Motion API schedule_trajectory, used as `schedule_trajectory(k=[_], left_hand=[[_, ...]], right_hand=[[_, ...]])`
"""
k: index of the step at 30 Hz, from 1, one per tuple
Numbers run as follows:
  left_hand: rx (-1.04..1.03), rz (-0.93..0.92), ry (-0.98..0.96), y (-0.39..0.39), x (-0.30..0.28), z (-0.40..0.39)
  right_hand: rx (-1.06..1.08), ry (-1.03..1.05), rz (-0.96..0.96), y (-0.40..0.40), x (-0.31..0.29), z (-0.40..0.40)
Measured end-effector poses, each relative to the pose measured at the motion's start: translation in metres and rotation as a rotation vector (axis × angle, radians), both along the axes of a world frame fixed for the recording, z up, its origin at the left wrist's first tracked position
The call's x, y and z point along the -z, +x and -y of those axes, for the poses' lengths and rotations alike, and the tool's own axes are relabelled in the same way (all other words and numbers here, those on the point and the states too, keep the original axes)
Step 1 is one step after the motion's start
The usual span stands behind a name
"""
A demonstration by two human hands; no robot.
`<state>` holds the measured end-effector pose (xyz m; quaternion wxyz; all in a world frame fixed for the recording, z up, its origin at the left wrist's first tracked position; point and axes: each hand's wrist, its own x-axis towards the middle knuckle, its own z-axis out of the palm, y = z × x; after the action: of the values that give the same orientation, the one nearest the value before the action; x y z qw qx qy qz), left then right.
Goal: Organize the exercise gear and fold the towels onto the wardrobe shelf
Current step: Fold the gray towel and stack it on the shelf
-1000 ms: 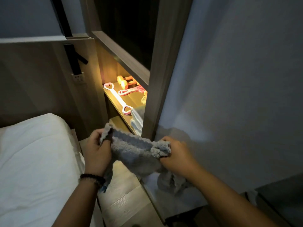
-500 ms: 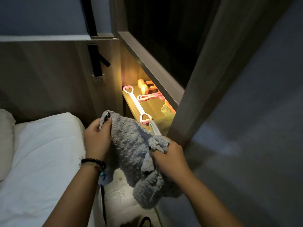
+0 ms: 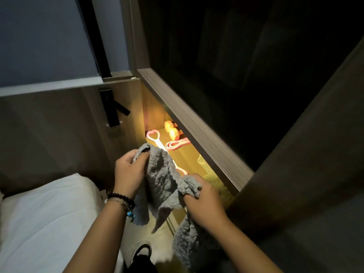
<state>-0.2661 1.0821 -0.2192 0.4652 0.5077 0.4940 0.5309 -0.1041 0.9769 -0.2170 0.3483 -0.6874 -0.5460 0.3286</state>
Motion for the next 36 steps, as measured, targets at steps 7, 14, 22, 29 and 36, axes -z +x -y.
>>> schedule_trajectory(k=[7,14,22,29,36], left_hand=[[0.237,-0.089,-0.059,0.0,0.014,-0.116],[0.498,-0.244,-0.057,-0.003,0.012,-0.206],[0.652,-0.198,-0.105,0.018,0.04,-0.231],[0.723,-0.178,-0.014,0.02,0.075,-0.229],[0.868,-0.043,0.042,-0.019,0.133,-0.225]], right_hand=[[0.136,0.026,-0.059,-0.007,0.004,-0.106],[0.321,-0.067,-0.338,-0.021,0.012,-0.172],[0.276,-0.107,-0.359,-0.018,0.03,-0.19],[0.374,0.092,-0.102,-0.025,0.084,-0.186],[0.489,0.347,-0.032,-0.063,0.143,-0.173]])
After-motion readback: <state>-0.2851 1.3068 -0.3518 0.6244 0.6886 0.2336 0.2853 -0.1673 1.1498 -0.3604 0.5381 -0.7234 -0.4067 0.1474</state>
